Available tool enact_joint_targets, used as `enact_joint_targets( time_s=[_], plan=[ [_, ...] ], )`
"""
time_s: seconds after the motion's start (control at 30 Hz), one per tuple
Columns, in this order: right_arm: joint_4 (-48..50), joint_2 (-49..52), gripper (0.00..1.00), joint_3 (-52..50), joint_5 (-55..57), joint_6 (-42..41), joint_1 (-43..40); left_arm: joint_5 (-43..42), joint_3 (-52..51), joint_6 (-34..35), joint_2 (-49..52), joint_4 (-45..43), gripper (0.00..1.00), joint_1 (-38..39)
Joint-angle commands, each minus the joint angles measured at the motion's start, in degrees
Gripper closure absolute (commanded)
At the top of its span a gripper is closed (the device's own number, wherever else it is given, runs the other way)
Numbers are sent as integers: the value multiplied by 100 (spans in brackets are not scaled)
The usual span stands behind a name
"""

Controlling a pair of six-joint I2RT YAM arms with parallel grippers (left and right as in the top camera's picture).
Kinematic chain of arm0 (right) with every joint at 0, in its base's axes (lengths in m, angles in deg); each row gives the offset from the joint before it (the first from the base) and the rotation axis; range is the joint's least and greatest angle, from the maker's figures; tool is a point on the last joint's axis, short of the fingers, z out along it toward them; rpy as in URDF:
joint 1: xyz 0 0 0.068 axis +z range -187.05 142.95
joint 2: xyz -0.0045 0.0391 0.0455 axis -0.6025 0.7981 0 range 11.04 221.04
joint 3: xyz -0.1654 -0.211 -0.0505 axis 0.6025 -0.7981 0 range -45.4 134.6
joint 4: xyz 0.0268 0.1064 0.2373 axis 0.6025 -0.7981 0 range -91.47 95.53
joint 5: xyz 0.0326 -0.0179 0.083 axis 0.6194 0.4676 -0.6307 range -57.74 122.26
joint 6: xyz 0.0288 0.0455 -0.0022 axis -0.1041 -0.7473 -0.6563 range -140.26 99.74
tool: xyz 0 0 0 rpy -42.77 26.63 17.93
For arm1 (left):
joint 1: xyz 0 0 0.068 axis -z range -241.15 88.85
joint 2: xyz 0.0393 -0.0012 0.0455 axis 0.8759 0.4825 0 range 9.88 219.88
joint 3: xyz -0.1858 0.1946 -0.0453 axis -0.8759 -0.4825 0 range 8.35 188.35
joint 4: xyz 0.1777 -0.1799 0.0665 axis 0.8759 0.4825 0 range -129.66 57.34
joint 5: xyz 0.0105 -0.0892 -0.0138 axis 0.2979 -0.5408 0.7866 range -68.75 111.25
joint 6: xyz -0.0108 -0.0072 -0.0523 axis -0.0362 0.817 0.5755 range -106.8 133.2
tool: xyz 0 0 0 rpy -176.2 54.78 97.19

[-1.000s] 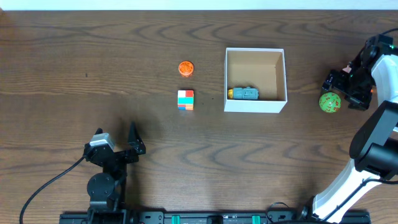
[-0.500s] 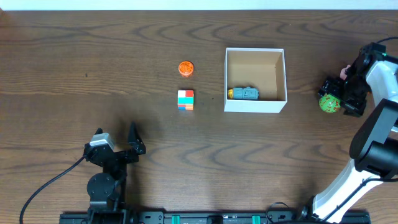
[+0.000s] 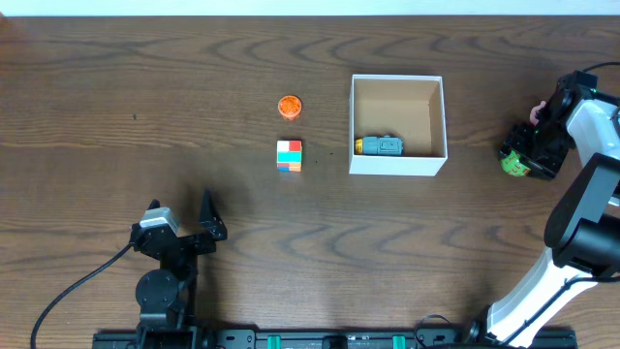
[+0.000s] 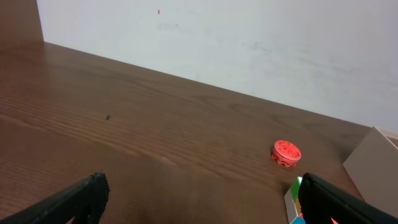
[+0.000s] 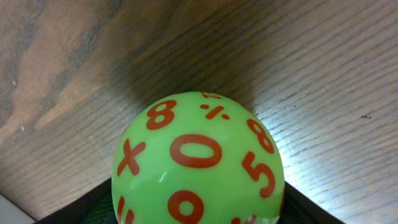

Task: Pack container
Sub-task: 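Move the right gripper to the green ball and grasp it, then carry the green ball into the box and open the right gripper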

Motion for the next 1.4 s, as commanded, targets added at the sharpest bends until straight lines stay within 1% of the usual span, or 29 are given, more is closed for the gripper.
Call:
enact_joint_targets(
  time_s=[0.0, 0.07, 0.17, 0.27, 0.4, 0.5, 0.57, 0.73, 0.87, 1.0, 1.07, 1.3, 1.37],
  plan=[
    [37, -92, 39, -26, 39, -20, 35, 48, -122, -94, -26, 221, 2, -24],
    [59, -92, 42, -26, 39, -20, 35, 48, -122, -94, -26, 221, 2, -24],
    [122, -92, 56, -15, 37, -17, 35, 48, -122, -94, -26, 221, 2, -24],
    [118, -92, 58, 72, 24, -17, 37, 48, -122, -94, -26, 221, 2, -24],
    [-136, -103, 57, 476, -345, 146, 42, 48, -122, -92, -26, 219, 2, -24],
    [-612, -103, 57, 1174, -730, 291, 114, 48, -122, -92, -26, 219, 2, -24],
    [-907, -103, 57, 1613, -745, 308, 197, 48, -122, -92, -26, 221, 2, -24],
    [-1718, -103, 57, 2994, -739, 678, 715, 48, -122, -92, -26, 219, 2, -24],
    [-1985, -103, 56, 3685, -739, 1333, 1335, 48, -122, -94, -26, 219, 2, -24],
    [-1880, -101, 54, 3790, -734, 2009, 2037, 48, -122, -94, -26, 219, 2, -24],
    [-1821, -90, 53, 3766, -730, 2205, 2371, 48, -122, -94, -26, 221, 2, -24],
    [-1394, -90, 51, 3554, -466, 2304, 3213, 48, -122, -94, -26, 221, 2, -24],
    [-1252, -90, 48, 3427, -450, 2302, 3357, 48, -122, -94, -26, 221, 2, -24]
  ],
)
